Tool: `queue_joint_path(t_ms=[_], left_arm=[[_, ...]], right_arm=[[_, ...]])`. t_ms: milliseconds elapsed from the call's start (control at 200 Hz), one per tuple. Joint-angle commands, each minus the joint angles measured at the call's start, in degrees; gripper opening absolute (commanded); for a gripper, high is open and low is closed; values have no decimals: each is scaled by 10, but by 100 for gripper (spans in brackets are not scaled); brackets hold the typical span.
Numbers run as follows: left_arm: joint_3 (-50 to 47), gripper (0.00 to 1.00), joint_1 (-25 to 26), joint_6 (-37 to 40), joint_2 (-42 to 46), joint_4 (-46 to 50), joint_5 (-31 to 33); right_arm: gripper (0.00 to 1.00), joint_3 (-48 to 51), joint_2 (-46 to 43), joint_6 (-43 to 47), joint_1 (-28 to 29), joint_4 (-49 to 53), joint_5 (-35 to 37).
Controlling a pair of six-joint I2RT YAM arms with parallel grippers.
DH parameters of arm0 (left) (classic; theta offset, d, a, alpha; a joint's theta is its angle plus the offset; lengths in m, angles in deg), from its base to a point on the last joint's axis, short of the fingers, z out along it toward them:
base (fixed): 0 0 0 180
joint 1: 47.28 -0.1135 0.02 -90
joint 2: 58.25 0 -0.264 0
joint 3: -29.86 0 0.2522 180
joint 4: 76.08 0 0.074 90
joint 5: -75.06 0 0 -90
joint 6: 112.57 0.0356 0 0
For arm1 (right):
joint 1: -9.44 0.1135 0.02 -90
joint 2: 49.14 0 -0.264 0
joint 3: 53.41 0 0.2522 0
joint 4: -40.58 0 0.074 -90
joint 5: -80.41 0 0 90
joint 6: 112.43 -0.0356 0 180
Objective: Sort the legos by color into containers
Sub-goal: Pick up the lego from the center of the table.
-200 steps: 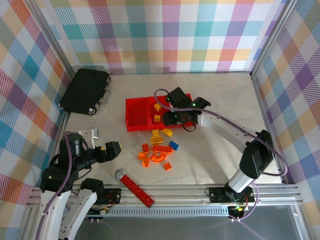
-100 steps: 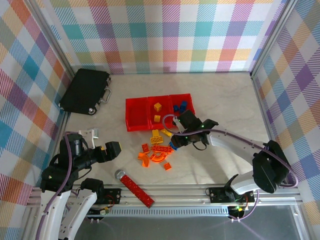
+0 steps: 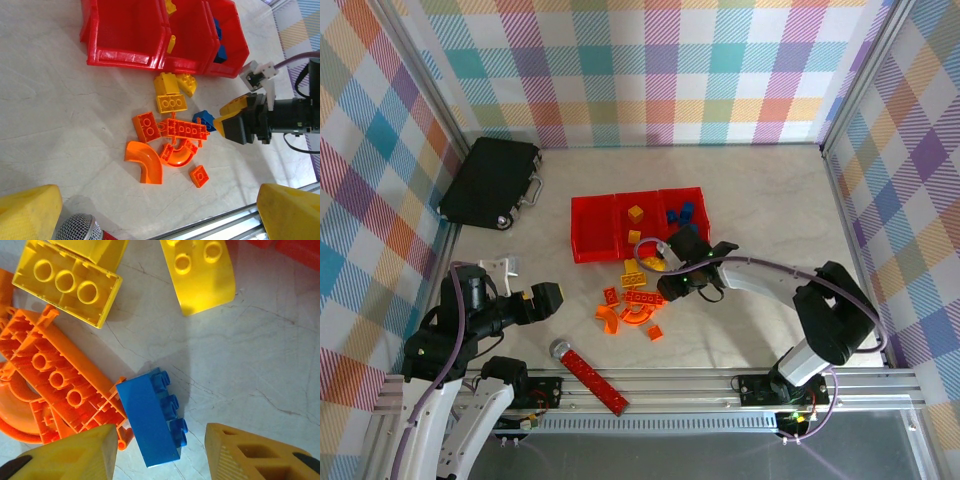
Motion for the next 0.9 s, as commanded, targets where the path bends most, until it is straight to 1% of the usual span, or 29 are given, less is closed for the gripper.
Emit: queue_joint_path(t_ms=[0,135,230,410,565,895], left_arm=[[-6,100,5,0,-2,-3,-14],[-7,100,5,-1,-1,-3,-11],[-8,100,5,3,-3,-5,-22],[-8,100,6,10,-14,-6,-45],[-8,100,6,13,-24,-6,-57],[-9,100,7,13,-27,-6,-57]], right_arm=[[50,-14,10,14,1,-8,-18],[49,-16,17,16,1,-12,-29],[49,-24,28,15,2,-8,-27],[44,-41,55,14,3,4,-19],[38,-55,75,10,3,21,2],[28,-56,70,2,3,37,33]])
